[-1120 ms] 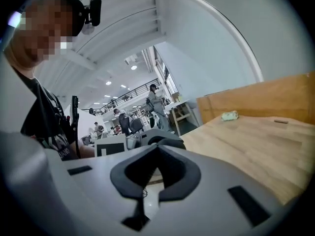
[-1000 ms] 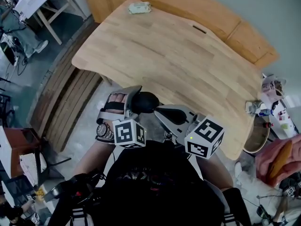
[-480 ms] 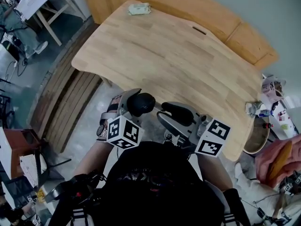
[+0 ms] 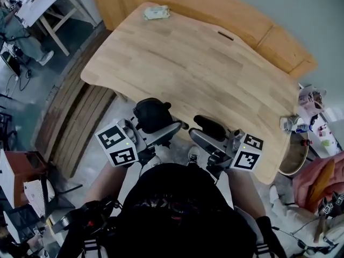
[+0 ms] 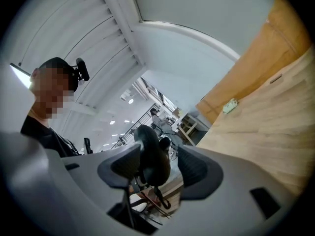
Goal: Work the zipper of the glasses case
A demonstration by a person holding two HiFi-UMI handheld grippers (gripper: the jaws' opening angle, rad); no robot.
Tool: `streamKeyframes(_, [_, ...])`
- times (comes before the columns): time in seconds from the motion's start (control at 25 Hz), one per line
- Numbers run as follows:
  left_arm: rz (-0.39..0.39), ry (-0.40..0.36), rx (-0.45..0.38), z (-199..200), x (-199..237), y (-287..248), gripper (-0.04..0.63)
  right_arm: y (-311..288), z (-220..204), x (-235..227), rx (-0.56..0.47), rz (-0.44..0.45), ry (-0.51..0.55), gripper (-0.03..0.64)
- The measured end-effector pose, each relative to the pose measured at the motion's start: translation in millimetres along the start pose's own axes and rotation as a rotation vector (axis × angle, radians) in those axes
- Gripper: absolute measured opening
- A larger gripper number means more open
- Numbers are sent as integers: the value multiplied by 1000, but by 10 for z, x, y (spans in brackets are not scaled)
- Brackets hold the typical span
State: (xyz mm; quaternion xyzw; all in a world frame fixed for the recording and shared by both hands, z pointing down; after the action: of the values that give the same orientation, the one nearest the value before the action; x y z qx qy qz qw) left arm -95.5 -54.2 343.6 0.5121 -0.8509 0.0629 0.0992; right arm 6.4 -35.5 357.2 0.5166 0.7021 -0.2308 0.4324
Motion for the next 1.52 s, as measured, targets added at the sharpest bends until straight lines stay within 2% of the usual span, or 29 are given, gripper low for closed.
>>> streamKeyframes(0.12, [-66, 129, -94, 114, -58, -38, 270, -41, -65, 7, 26, 25, -18, 253])
streamKeyframes(0.24, [-112, 238, -149, 168, -88, -101, 270, -98, -123, 55, 54, 53, -23, 265])
streamKeyframes(0.48, [-108, 347, -162, 141, -36, -208, 270, -236, -231, 79, 103, 77, -47, 278])
streamKeyframes(0.68, [-106, 382, -145, 83, -43, -241, 270, -328, -329, 55, 124, 90, -121, 281])
streamKeyframes(0.96, [-93, 343, -72, -31, -120, -308, 270, -311, -425, -48, 153, 75, -191, 281])
streamKeyframes(1.12, [-96, 354, -55, -79, -133, -290, 270, -294, -474, -67, 162, 80, -212, 279])
streamKeyframes(1.4, [-88, 396, -63, -94, -69, -263, 275, -97, -343, -109, 84, 83, -219, 270])
streamKeyframes(1.52, [-87, 409, -57, -113, -51, -279, 281, 23, -295, -150, 45, 92, -259, 267])
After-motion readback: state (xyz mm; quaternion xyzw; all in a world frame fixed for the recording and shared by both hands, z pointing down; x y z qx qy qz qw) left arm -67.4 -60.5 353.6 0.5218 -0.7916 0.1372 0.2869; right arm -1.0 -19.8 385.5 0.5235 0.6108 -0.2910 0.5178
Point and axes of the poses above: the fingertips, and each gripper's own axes: y backward along the fingers, x to its left, z out of its top, the point moved 3 cm from there along y, backward along the fingers, and after that the axes turned 13 degrees about -y, right-handed, at the moved point
